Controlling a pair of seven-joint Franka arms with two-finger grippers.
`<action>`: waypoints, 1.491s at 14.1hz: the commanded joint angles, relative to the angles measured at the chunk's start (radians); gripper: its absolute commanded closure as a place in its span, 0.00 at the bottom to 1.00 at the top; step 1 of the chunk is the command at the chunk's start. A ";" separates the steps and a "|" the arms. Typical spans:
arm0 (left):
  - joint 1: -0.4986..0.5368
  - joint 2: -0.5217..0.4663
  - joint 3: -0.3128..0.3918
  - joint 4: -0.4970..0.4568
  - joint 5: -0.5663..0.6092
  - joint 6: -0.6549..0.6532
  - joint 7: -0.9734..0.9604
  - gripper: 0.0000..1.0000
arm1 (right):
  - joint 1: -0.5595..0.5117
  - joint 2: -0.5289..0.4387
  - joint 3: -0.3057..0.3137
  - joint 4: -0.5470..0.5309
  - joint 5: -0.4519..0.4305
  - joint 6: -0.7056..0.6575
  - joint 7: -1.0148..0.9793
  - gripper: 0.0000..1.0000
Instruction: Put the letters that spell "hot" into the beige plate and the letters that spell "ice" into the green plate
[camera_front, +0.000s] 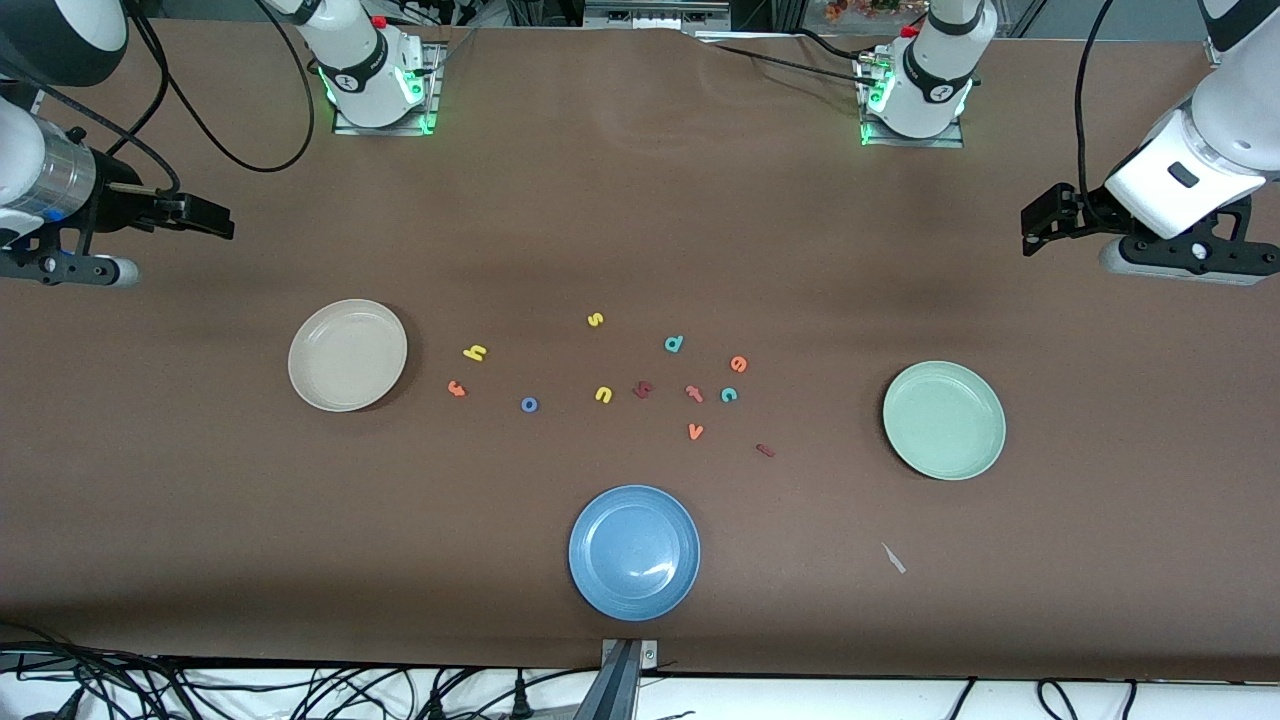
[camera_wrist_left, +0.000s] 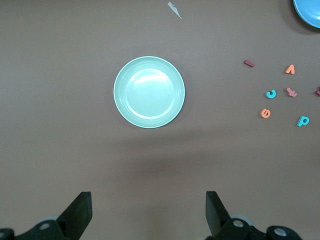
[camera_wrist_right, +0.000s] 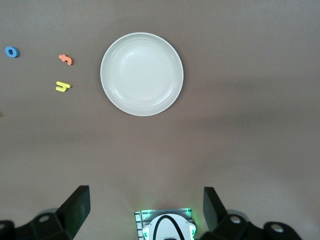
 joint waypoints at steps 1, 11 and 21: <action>-0.002 0.014 0.001 0.035 -0.024 -0.027 0.008 0.00 | -0.001 0.003 -0.001 0.013 0.017 -0.016 -0.008 0.00; -0.002 0.013 0.001 0.033 -0.024 -0.027 0.008 0.00 | -0.001 0.003 -0.001 0.013 0.017 -0.016 -0.010 0.00; -0.003 0.028 -0.048 0.030 -0.024 -0.039 0.010 0.00 | -0.001 0.003 -0.001 0.013 0.017 -0.016 -0.008 0.00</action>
